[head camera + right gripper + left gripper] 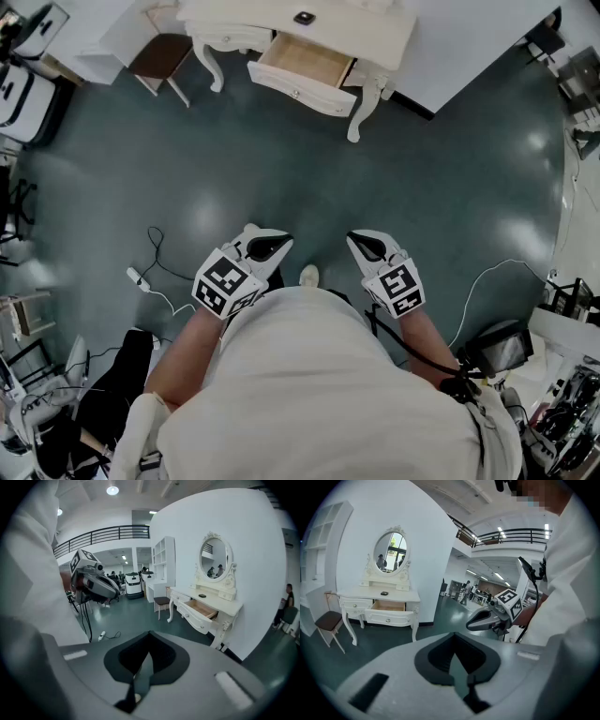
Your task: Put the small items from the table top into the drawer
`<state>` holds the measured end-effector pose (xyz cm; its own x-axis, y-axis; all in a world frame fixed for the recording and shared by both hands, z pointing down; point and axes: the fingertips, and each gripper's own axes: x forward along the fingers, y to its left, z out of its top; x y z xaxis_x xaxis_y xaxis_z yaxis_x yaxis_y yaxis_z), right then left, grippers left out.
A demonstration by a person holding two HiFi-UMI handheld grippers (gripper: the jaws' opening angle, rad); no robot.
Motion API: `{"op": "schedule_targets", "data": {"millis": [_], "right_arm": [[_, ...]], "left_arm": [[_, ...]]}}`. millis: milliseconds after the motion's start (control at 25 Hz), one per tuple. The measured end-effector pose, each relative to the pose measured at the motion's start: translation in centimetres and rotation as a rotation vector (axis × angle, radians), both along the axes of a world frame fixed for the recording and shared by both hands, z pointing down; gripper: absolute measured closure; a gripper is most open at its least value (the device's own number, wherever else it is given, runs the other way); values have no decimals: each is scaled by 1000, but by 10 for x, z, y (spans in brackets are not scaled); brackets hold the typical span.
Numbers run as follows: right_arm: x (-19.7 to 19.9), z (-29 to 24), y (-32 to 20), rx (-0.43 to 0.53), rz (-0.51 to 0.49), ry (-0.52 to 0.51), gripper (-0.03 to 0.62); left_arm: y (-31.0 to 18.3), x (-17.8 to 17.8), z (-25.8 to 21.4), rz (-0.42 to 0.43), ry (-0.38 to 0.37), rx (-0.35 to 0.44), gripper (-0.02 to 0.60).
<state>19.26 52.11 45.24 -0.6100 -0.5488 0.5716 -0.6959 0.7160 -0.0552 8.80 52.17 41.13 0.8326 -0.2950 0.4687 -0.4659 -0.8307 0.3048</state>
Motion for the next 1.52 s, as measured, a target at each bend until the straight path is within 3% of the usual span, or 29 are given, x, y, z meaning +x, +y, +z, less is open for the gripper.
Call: {"op": "schedule_targets", "data": {"millis": [480, 760, 800, 880, 960, 1240, 1520], "right_arm": [[-47, -5, -68, 5, 3, 45, 594], [-110, -28, -143, 17, 19, 43, 592], [-120, -30, -155, 18, 18, 45, 586], [-137, -32, -177, 21, 16, 57, 506], [-148, -30, -198, 29, 21, 66, 503], [-129, 9, -272, 16, 23, 89, 490], [-112, 23, -399, 35, 28, 96, 483]], "left_arm": [[-76, -51, -9, -3, 47, 27, 580], [-136, -117, -29, 14, 74, 56, 580], [-144, -128, -31, 15, 75, 60, 580], [-160, -150, -31, 11, 72, 64, 580], [-176, -168, -21, -2, 63, 58, 580], [-236, -171, 22, -68, 78, 22, 580], [-336, -173, 22, -105, 58, 7, 580]]}}
